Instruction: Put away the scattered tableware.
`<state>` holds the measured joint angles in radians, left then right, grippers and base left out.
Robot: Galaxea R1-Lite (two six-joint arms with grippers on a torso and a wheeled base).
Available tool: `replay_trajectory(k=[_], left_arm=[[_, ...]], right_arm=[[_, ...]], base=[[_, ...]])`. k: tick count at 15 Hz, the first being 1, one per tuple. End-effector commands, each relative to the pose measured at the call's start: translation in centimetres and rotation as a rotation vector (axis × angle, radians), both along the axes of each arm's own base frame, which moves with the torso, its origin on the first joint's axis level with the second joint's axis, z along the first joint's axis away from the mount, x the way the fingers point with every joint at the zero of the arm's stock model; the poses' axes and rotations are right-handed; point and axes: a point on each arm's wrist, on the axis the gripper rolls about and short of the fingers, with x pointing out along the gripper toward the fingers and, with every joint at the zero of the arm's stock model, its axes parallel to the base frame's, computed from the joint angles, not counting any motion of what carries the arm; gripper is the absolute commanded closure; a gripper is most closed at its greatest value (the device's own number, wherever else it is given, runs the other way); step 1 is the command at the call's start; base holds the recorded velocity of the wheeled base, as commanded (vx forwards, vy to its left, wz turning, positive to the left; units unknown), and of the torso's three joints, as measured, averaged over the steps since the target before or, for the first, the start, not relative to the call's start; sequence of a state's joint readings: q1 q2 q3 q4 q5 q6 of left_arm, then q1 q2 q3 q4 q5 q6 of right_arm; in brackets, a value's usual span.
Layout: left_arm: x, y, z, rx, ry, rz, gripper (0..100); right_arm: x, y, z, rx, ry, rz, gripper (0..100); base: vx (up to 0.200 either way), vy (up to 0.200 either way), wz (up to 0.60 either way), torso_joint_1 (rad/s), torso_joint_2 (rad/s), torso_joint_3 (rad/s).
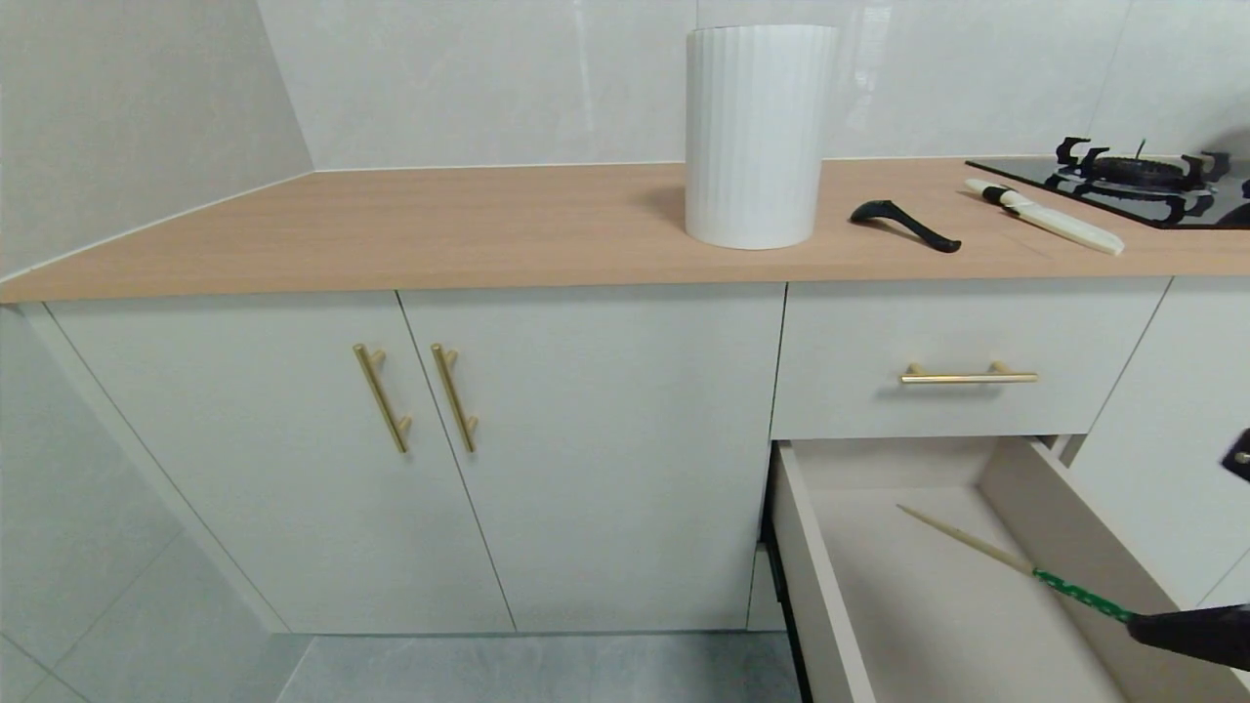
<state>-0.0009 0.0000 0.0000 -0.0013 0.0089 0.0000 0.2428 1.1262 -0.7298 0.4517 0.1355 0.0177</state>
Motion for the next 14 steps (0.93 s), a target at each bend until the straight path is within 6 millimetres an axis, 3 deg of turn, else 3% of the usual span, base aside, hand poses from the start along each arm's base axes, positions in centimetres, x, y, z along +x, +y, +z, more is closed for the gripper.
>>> replay_trajectory(k=[1, 5, 9, 14], left_arm=[[0.0, 0.0, 0.0, 0.000, 0.001, 0.001, 0], [0.0, 0.0, 0.0, 0.000, 0.001, 0.001, 0], [0.0, 0.0, 0.0, 0.000, 0.001, 0.001, 0], [0.0, 0.0, 0.0, 0.000, 0.001, 0.001, 0]], right_arm=[[6.1, 1.6, -5.2, -0.050, 0.201, 0.002, 100], [10.8, 3.8, -8.6, -0.118, 0.218, 0.012, 100], [11.9, 4.6, -10.1, -0.130, 0.225, 0.026, 100], [13.2, 5.1, -14.0, -0.163, 0.330, 0.032, 100]], base=[[0.000, 0.000, 0.00, 0.000, 0.00, 0.000], [0.000, 0.000, 0.00, 0.000, 0.00, 0.000], [0.000, 0.000, 0.00, 0.000, 0.00, 0.000], [0.000, 0.000, 0.00, 0.000, 0.00, 0.000]])
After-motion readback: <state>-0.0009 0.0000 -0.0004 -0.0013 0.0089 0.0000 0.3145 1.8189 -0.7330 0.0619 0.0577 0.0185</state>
